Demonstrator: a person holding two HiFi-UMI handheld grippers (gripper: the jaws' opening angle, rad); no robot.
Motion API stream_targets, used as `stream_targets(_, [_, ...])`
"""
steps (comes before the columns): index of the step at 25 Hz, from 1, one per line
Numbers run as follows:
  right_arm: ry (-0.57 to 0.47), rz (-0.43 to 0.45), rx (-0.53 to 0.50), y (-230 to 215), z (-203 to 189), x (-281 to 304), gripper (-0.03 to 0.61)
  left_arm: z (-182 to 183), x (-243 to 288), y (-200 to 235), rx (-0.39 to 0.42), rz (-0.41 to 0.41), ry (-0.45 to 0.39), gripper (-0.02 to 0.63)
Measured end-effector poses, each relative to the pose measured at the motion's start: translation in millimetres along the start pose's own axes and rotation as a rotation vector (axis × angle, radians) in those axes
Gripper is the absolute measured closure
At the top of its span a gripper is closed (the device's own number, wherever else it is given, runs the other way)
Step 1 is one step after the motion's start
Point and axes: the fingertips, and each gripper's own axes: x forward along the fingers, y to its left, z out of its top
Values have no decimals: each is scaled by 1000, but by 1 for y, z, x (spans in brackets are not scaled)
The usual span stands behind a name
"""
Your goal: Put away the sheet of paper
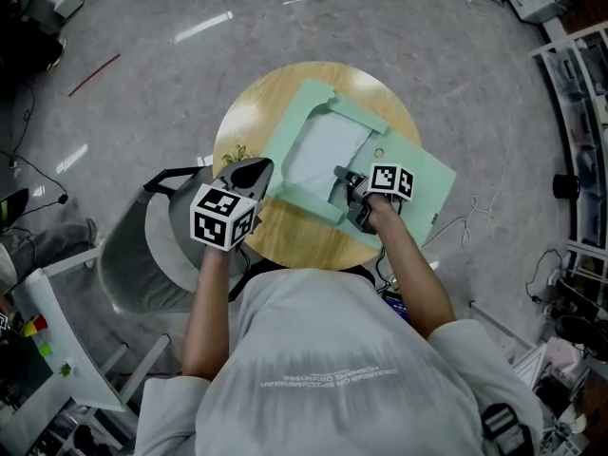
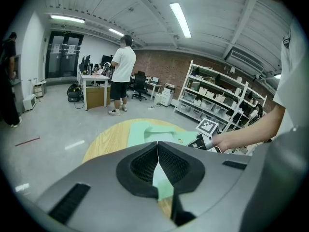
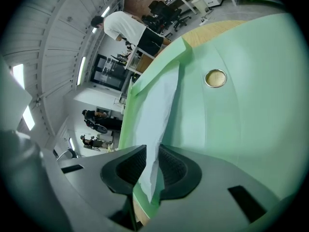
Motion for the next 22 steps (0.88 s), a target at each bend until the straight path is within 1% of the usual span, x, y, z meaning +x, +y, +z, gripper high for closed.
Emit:
stream_targets(2, [-41,-17,31,-4,3,-5,424,1,-3,-2,7,1,-7,594])
stream_targets(3, [-65,-18,49,-4,6,-8,399,2,-4,-3,10,4,-9,594])
stream_targets(5, [-98,-3,73,-2,8,-18,367,0,-7,-7,10,8,-9,594])
stream_targets(7, [-115,12,76,-1,6,-32,362,-3,-8,-16,8,6,-5,594])
stream_targets(9, [-142,0,76,-6,4,-49,364,-5,-7,-27,13,-4,-4,594])
stream_targets(11, [-211,-40,97,-20,3,-71,386,-6,-5,-41,24,-17,-2,594])
stream_targets(13, [-300,-88,130,-37,2,-100,441,-9,-3,-56,37,-28,2,594])
stream_targets(15, [-372,-137,133,-53,0,-131,488,-9,-3,-71,49,-33,-2,594])
stream_targets(17, [-422,-185,105,-65,-1,-163,522,-5,-5,-83,55,-24,-13,594])
stream_targets(19, [-465,-216,59,-73,-2,-197,535,-1,-8,-94,57,-10,-25,594])
stream_targets(22, [-529,-266,-58,-79,0,-250,549,5,-14,-115,70,12,-41,594])
